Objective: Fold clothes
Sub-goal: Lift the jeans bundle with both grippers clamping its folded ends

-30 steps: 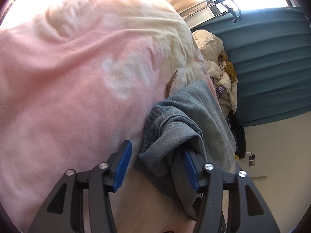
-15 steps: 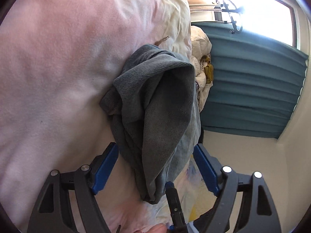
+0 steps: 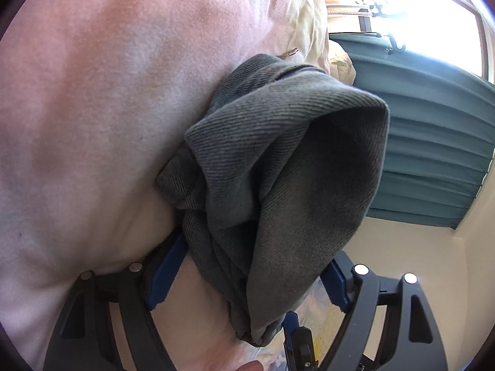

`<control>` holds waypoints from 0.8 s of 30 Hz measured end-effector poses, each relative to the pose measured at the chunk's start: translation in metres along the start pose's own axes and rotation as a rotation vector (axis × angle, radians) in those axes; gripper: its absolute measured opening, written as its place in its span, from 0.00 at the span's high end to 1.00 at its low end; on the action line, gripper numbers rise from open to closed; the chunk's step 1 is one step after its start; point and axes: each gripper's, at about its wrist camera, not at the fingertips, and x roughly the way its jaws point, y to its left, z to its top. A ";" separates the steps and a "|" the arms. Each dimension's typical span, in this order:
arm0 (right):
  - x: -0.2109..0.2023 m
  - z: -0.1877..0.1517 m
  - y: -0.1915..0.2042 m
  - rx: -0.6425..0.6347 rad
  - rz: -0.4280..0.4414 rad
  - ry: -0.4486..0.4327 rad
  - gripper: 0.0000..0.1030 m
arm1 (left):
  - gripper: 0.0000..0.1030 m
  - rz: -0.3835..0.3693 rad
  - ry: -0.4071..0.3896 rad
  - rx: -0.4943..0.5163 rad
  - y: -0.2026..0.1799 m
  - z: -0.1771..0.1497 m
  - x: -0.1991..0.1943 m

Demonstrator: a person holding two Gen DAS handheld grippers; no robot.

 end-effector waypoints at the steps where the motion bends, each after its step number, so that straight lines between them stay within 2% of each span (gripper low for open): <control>1: -0.001 0.002 -0.002 0.017 0.006 -0.004 0.48 | 0.21 -0.005 0.002 -0.002 0.000 0.001 0.002; 3: -0.007 0.006 -0.007 0.049 0.013 -0.024 0.48 | 0.21 -0.013 0.014 0.013 -0.004 0.004 0.008; 7: -0.025 0.018 -0.024 0.139 0.038 -0.097 0.48 | 0.21 -0.082 0.036 0.040 -0.010 0.007 0.011; 9: -0.034 0.024 -0.042 0.212 0.037 -0.139 0.47 | 0.21 -0.133 0.045 0.050 -0.013 0.008 0.010; 11: -0.038 0.030 -0.063 0.289 -0.007 -0.163 0.44 | 0.21 -0.194 0.052 0.055 -0.017 0.008 0.007; 13: -0.037 0.034 -0.088 0.366 -0.036 -0.171 0.44 | 0.21 -0.239 0.056 0.070 -0.022 0.008 0.005; 15: -0.029 0.035 -0.115 0.471 -0.020 -0.163 0.44 | 0.21 -0.265 0.055 0.109 -0.029 0.006 0.004; 17: -0.018 0.034 -0.143 0.596 0.014 -0.148 0.41 | 0.21 -0.248 0.051 0.160 -0.036 0.003 0.004; 20: 0.001 0.032 -0.175 0.728 0.066 -0.114 0.38 | 0.21 -0.200 0.042 0.185 -0.039 0.001 0.007; 22: 0.015 0.034 -0.182 0.748 0.106 -0.081 0.35 | 0.21 -0.147 0.045 0.169 -0.035 0.004 0.012; 24: 0.023 0.039 -0.182 0.719 0.102 -0.071 0.29 | 0.21 -0.097 0.051 0.151 -0.029 0.006 0.019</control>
